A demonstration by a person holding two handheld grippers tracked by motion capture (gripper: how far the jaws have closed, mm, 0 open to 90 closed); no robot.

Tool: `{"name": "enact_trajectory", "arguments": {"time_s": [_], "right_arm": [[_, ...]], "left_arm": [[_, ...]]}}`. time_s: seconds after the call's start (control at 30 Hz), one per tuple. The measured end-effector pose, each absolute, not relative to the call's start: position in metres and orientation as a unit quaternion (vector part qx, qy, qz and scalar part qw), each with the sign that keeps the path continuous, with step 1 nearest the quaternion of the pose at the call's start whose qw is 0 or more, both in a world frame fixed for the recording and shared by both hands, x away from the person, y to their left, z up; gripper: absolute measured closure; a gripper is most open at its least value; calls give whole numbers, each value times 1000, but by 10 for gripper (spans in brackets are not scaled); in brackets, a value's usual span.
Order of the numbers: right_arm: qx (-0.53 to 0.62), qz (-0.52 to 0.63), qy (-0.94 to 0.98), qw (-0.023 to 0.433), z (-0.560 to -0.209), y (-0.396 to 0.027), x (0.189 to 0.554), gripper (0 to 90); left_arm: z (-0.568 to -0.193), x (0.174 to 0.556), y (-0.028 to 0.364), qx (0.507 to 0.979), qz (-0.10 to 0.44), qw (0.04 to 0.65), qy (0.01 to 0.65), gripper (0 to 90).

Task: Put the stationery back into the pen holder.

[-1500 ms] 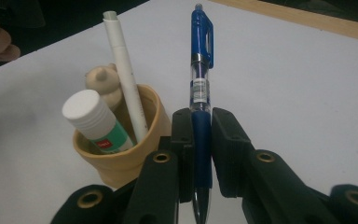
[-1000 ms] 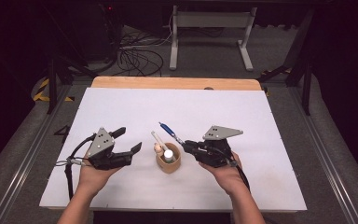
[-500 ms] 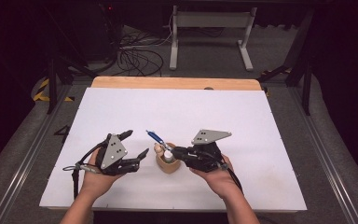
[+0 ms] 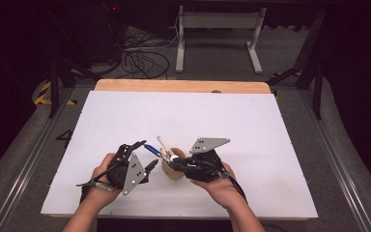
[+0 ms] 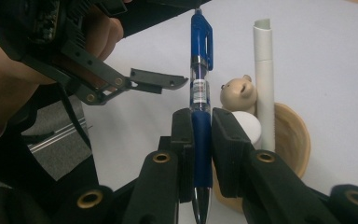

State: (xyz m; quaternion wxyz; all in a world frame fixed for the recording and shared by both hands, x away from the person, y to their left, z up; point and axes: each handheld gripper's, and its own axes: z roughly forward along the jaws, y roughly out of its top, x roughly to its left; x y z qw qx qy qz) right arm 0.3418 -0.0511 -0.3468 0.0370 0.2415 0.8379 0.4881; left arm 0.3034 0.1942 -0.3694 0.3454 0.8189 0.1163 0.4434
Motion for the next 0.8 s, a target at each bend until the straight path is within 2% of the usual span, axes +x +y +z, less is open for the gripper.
{"name": "enact_trajectory", "arguments": {"time_s": [0.2, 0.43, 0.73, 0.8], "right_arm": [[236, 483, 843, 31, -348, -48, 340, 804], [226, 481, 847, 23, -347, -44, 338, 804], [226, 500, 836, 10, -342, -52, 340, 794], [226, 506, 832, 10, -341, -55, 340, 792]], "left_arm": [[-372, 301, 191, 823, 458, 326, 85, 416], [-374, 299, 192, 831, 453, 318, 55, 547], [-380, 297, 188, 857, 414, 306, 15, 741], [-382, 297, 187, 858, 401, 321, 15, 775]]}}
